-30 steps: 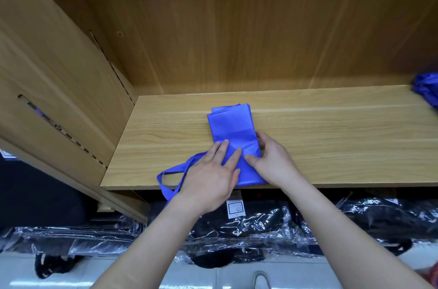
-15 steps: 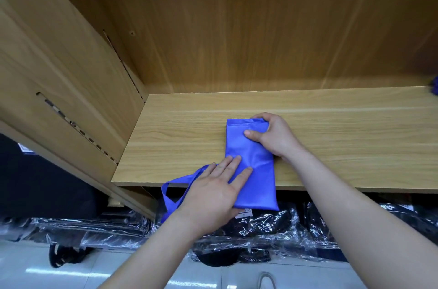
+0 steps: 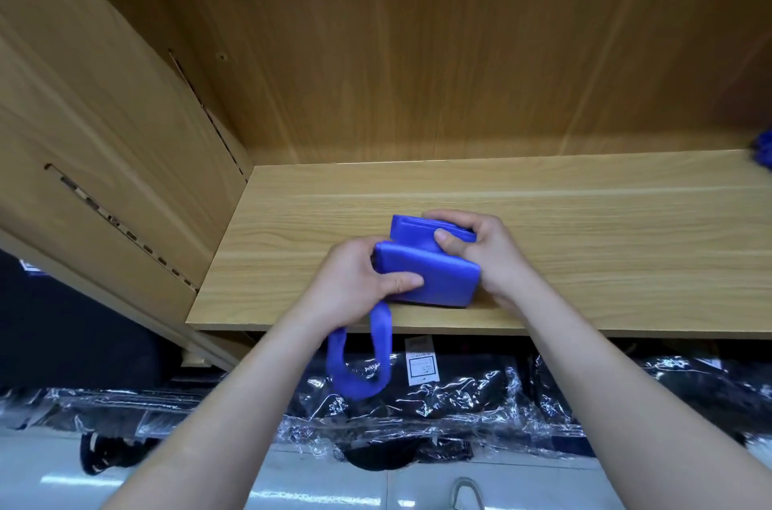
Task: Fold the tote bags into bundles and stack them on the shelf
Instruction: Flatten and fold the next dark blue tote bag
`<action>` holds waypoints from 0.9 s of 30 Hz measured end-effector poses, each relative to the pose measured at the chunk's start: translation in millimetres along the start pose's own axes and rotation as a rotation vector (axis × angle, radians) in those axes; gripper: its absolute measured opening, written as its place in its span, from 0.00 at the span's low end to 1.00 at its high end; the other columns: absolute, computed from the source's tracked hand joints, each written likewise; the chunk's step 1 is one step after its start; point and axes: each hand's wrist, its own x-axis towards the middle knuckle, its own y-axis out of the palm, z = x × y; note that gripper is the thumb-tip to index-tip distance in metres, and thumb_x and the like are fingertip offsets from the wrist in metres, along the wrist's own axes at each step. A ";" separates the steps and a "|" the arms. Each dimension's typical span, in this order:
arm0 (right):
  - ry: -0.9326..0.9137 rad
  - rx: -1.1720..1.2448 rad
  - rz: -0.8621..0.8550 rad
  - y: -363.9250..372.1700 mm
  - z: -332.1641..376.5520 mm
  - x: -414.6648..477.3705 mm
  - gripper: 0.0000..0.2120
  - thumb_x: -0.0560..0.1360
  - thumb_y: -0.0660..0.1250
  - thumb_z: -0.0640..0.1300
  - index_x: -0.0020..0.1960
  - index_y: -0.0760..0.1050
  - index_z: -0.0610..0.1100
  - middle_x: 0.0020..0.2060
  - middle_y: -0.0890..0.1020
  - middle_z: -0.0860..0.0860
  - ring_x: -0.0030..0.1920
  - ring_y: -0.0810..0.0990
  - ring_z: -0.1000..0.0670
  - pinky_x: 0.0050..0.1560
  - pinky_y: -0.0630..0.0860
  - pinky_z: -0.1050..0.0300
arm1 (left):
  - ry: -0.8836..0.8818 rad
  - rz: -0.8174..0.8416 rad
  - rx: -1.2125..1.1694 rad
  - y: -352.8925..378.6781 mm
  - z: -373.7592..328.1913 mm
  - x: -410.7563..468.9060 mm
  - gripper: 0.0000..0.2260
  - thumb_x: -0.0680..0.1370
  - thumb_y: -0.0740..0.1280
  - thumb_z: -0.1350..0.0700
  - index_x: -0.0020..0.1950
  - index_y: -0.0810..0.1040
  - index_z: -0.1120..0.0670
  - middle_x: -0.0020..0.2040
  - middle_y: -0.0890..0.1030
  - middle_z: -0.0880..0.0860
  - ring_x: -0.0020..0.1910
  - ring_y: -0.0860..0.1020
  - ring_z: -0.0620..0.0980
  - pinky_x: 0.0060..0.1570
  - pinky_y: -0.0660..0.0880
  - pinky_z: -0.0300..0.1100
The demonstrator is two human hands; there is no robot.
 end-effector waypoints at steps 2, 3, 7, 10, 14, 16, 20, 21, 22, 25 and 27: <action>0.060 0.163 0.015 3.1 7.2 -7.3 0.08 0.80 0.63 0.40 0.52 0.81 0.46 0.49 0.85 0.49 0.49 0.81 0.52 0.52 0.76 0.62 | -0.013 -0.106 0.121 6.9 2.5 4.1 0.11 0.70 0.76 0.47 0.47 0.79 0.48 0.42 0.84 0.45 0.43 0.81 0.47 0.48 0.77 0.46; 0.094 0.231 0.013 4.2 10.8 -10.0 0.11 0.82 0.61 0.45 0.51 0.82 0.45 0.48 0.85 0.48 0.48 0.82 0.51 0.52 0.76 0.59 | -0.020 -0.147 0.176 9.8 1.2 4.3 0.13 0.70 0.75 0.45 0.49 0.78 0.47 0.43 0.83 0.45 0.45 0.81 0.48 0.48 0.76 0.46; 0.092 0.175 0.040 6.1 17.6 -16.2 0.24 0.77 0.58 0.64 0.52 0.83 0.47 0.51 0.85 0.53 0.55 0.81 0.54 0.58 0.74 0.58 | 0.011 -0.298 0.360 18.3 -5.6 1.8 0.18 0.71 0.72 0.40 0.52 0.75 0.50 0.38 0.78 0.44 0.42 0.79 0.51 0.38 0.67 0.43; -0.079 0.055 -0.073 14.9 11.8 -21.2 0.05 0.79 0.66 0.43 0.51 0.81 0.46 0.50 0.83 0.55 0.52 0.78 0.61 0.56 0.70 0.66 | 0.022 -0.363 0.349 24.2 -1.9 0.7 0.24 0.70 0.74 0.40 0.56 0.70 0.52 0.43 0.77 0.46 0.44 0.79 0.53 0.39 0.69 0.44; -0.197 0.043 -0.190 20.9 7.3 -22.9 0.05 0.76 0.68 0.38 0.48 0.81 0.47 0.47 0.84 0.51 0.49 0.80 0.59 0.52 0.71 0.69 | -0.009 -0.201 0.229 22.7 -0.9 4.3 0.33 0.74 0.72 0.47 0.73 0.63 0.55 0.64 0.75 0.52 0.64 0.74 0.53 0.60 0.70 0.43; -0.175 0.108 -0.299 25.9 8.8 -22.9 0.05 0.76 0.69 0.40 0.43 0.81 0.47 0.41 0.84 0.56 0.44 0.80 0.60 0.49 0.71 0.69 | -0.007 -0.106 0.120 23.4 -6.3 2.9 0.25 0.76 0.70 0.52 0.70 0.65 0.56 0.57 0.78 0.50 0.61 0.76 0.52 0.56 0.70 0.41; -0.138 0.201 -0.619 28.7 15.0 -17.1 0.15 0.80 0.64 0.47 0.34 0.77 0.49 0.29 0.79 0.60 0.36 0.75 0.57 0.43 0.71 0.60 | 0.029 -0.055 0.049 28.8 -23.7 -7.9 0.24 0.80 0.66 0.54 0.71 0.59 0.56 0.59 0.76 0.50 0.58 0.74 0.48 0.56 0.68 0.38; -0.135 0.189 -0.650 25.7 16.0 -15.2 0.16 0.80 0.62 0.47 0.34 0.77 0.49 0.28 0.77 0.60 0.34 0.74 0.56 0.42 0.70 0.58 | 0.029 -0.037 0.023 29.2 -26.0 -10.7 0.24 0.80 0.65 0.54 0.71 0.59 0.56 0.58 0.76 0.49 0.58 0.74 0.48 0.57 0.68 0.39; -0.138 0.175 -0.660 22.3 16.0 -13.6 0.17 0.81 0.61 0.48 0.35 0.77 0.49 0.27 0.76 0.60 0.33 0.73 0.55 0.41 0.70 0.57 | 0.029 -0.024 -0.001 28.7 -27.2 -12.7 0.22 0.80 0.66 0.54 0.70 0.60 0.55 0.58 0.77 0.49 0.58 0.75 0.49 0.58 0.70 0.41; -0.187 0.164 -0.641 19.0 17.1 -16.2 0.16 0.81 0.60 0.50 0.37 0.78 0.51 0.28 0.77 0.52 0.32 0.73 0.53 0.39 0.71 0.57 | 0.047 -0.028 -0.118 23.8 -28.3 -16.0 0.17 0.75 0.72 0.58 0.60 0.71 0.51 0.51 0.83 0.47 0.52 0.80 0.47 0.57 0.75 0.46; -0.261 0.093 -0.571 17.3 20.7 -22.0 0.15 0.82 0.60 0.50 0.39 0.78 0.50 0.29 0.78 0.53 0.32 0.74 0.56 0.39 0.71 0.59 | 0.055 -0.080 -0.177 21.0 -27.8 -16.2 0.14 0.71 0.75 0.60 0.53 0.76 0.50 0.47 0.85 0.46 0.48 0.82 0.46 0.55 0.77 0.48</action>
